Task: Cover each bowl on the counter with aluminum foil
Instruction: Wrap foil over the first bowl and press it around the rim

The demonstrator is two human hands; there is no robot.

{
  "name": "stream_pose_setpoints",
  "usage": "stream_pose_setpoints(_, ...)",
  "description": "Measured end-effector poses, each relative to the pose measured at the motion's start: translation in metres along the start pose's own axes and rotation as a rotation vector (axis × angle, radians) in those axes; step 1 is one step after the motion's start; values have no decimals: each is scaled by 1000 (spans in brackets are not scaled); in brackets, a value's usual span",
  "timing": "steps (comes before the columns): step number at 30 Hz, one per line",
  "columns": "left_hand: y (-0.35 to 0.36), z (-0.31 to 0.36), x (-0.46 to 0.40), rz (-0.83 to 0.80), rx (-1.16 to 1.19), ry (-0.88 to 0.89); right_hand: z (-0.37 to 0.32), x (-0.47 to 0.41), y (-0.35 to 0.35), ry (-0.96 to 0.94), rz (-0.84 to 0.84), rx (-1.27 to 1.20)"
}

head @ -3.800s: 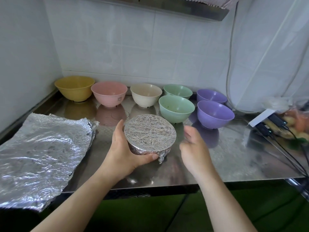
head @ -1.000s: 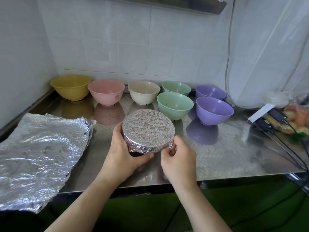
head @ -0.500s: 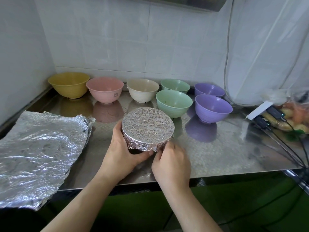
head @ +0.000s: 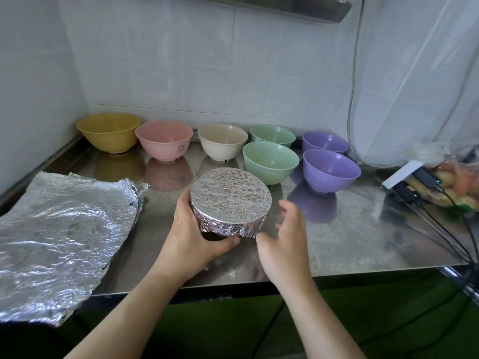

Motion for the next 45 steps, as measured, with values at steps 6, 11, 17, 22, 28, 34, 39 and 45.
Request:
stream_pose_setpoints(6,0,0,-1,1,78,-16,-18,0,0,-97,-207,-212)
stream_pose_setpoints(11,-1,-2,-4,44,53,15,-16,-2,0,-116,-215,-347)
stream_pose_setpoints(17,0,-3,-4,60,36,22,-12,0,0,-139,-156,-226)
stream_pose_setpoints(22,1,-4,-4,61,40,5,-12,6,-1,-159,27,55)
stream_pose_setpoints(28,1,-5,-4,58,39,-1,-3,5,8,-172,153,171)
stream_pose_setpoints(34,0,-3,-2,59,32,-4,-1,5,5,-208,159,206)
stream_pose_setpoints(39,0,-3,-2,58,26,-4,1,2,-1,-181,74,159)
stream_pose_setpoints(45,0,-4,-2,49,39,-18,4,-5,-6,-164,77,2)
Point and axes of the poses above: each hand's wrist, its own x-axis away from the middle knuckle, its own y-axis out of the palm, z = x × y, the point moved 2 cm from there along -x, towards the middle knuckle, and after that the axes turned 1 degree about -z, right-handed, at the moved point
